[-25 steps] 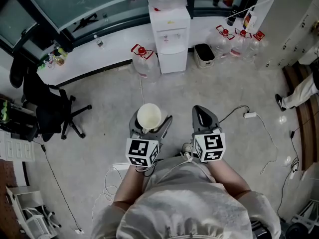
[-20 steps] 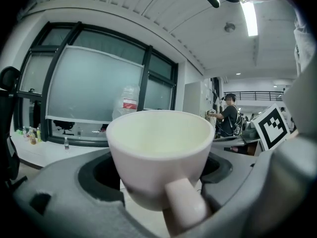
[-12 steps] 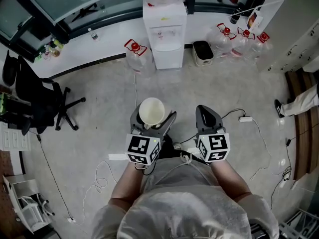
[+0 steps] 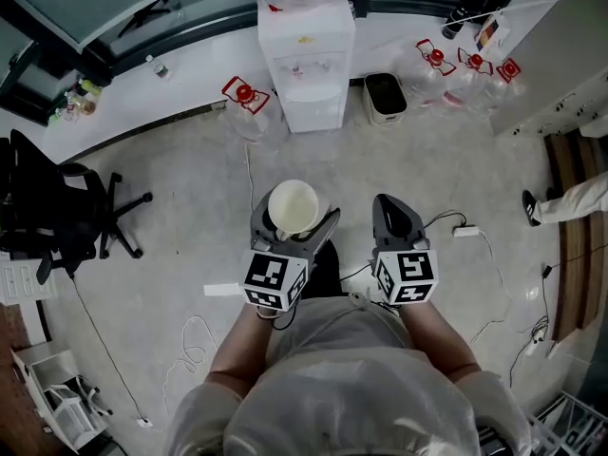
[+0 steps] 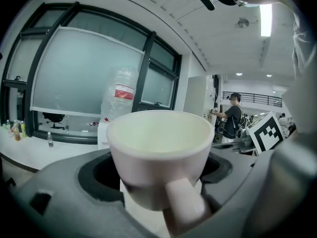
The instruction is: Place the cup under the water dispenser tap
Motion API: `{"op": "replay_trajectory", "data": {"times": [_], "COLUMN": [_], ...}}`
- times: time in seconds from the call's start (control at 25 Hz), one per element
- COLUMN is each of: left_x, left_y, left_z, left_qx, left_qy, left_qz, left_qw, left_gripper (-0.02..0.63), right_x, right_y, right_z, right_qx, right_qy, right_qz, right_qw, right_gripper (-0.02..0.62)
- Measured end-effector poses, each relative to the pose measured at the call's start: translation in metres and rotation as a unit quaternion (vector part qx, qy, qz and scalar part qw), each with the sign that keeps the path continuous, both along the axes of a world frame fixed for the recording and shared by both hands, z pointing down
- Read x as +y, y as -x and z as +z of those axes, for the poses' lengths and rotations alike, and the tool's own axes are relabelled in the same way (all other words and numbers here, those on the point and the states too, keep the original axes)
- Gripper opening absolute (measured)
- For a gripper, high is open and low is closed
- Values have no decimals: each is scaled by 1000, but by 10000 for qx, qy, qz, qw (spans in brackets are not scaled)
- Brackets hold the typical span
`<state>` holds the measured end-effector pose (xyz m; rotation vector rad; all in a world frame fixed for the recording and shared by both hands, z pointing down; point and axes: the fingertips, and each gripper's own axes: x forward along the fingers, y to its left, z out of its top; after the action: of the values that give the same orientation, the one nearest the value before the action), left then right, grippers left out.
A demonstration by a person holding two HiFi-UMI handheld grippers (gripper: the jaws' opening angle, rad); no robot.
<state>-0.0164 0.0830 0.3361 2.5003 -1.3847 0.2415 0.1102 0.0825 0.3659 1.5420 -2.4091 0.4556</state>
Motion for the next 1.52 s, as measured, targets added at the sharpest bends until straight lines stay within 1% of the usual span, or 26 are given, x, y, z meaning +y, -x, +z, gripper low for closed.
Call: {"op": "replay_trajectory", "data": {"times": [0.12,0.24,0.32,0.52,0.64,0.76,0.88,0.96,1.08,1.28,1.4,1.52], "left_x": [-47,-89,-116,-172,-199,-219,-232,-239,-248,-267,-278,-292], "left_y": [3,10,15,24,26,21,8,0,-11,-27,-35,-44], "left_z": [6,13,19,34,40,50,63,70,86,126,164,210], "left_qx": [51,101,132,-33,-165,-235,-310,-326,-314,-303,-464,-707], "left_qy": [75,162,221,315,382,492,594,598,687,816,854,965], "left_qz": [37,46,60,125,152,157,190,192,-9,-593,-812,-860], "left_qw": [10000,9998,9997,9994,9990,9984,9976,9975,9971,9944,9920,9891], "left_gripper": [456,456,456,456,456,456,456,456,456,456,456,456], "right_x": [-39,-81,-109,-167,-197,-221,-241,-254,-268,-287,-301,-320], "right_y": [12,30,39,53,51,42,29,23,15,1,-8,-17], "right_z": [5,5,8,21,26,35,47,55,71,99,123,151], "right_qx": [92,208,271,280,274,264,272,280,284,273,269,284], "right_qy": [168,143,136,325,379,494,626,701,817,960,1008,1082], "right_qz": [-160,-440,-544,-620,-521,-454,-489,-599,-883,-1456,-1663,-1698], "right_qw": [9997,9987,9981,9972,9975,9974,9965,9953,9923,9843,9806,9791], "right_gripper": [29,29,29,29,29,29,29,29,29,29,29,29]}}
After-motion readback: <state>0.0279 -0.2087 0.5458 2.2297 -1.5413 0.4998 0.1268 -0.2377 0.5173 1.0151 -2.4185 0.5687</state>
